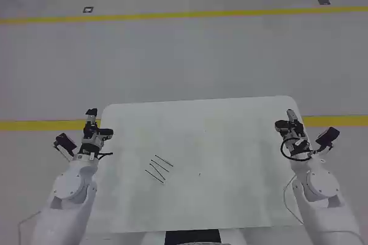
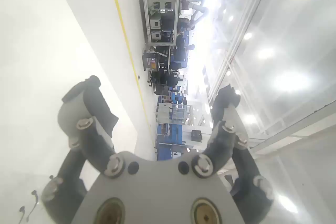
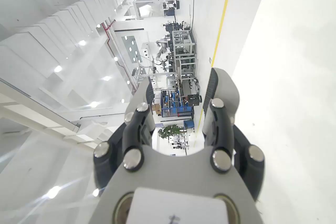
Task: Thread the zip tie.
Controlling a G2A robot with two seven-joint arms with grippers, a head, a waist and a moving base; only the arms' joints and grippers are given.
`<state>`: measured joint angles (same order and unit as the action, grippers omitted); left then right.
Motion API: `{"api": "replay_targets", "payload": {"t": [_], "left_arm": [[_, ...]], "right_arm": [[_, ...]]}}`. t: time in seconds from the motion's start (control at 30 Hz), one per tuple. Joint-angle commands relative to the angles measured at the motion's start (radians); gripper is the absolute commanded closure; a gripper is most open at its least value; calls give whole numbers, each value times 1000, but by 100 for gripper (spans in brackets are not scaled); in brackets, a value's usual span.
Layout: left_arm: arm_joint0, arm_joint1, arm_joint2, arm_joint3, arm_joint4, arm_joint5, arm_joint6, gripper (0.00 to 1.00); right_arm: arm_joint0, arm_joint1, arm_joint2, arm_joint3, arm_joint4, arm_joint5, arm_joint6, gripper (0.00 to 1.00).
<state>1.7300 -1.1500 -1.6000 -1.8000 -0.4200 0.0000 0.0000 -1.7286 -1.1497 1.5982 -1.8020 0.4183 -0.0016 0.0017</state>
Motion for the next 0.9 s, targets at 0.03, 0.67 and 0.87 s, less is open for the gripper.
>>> {"api": "replay_targets", "payload": {"t": [0.03,0.67,0.87], "left_arm": [[0,0,0,0,0,0,0,0],[0,0,0,0,0,0,0,0],[-10,1,-14,24,7,7,3,0]], "right_arm": [[17,1,-20,-24,-42,-38,80,0],[66,6,-94,-53,-248,-162,281,0],[66,6,-94,-53,-248,-162,281,0]]}}
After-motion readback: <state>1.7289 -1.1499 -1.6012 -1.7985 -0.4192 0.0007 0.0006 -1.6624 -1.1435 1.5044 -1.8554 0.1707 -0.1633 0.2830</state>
